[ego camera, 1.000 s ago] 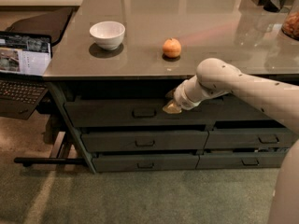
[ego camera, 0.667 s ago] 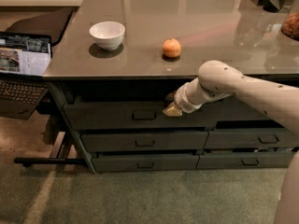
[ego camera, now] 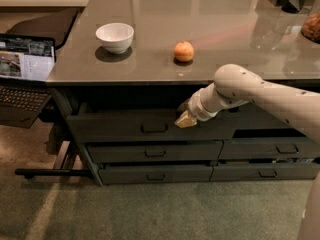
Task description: Open top drawer
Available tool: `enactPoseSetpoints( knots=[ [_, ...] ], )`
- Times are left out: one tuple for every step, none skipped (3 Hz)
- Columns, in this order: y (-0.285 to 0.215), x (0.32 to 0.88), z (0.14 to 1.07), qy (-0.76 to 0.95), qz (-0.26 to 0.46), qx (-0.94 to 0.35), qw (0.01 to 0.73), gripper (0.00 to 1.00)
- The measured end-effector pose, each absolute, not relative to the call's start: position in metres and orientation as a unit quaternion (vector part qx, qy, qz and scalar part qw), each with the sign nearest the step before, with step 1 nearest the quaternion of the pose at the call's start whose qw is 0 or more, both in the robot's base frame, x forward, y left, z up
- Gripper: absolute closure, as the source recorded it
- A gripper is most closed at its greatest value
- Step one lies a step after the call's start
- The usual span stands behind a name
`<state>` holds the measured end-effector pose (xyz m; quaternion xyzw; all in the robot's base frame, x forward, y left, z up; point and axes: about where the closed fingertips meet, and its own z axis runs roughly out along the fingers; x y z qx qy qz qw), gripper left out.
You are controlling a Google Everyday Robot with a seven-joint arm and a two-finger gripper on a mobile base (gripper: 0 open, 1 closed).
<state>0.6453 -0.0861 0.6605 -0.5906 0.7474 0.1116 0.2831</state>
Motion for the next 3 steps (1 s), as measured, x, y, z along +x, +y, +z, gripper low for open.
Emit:
enactPoseSetpoints(
  knots=[
    [-0.0861,0.6453,0.6643,0.747,0.112,-0.591,0.283,0.12],
    [-0.086,0.6453,0.6642,0.747,0.112,-0.591,0.283,0.0],
    [-0.0858,0.6452,0.664,0.747,0.112,-0.591,0.283,0.0]
  ],
)
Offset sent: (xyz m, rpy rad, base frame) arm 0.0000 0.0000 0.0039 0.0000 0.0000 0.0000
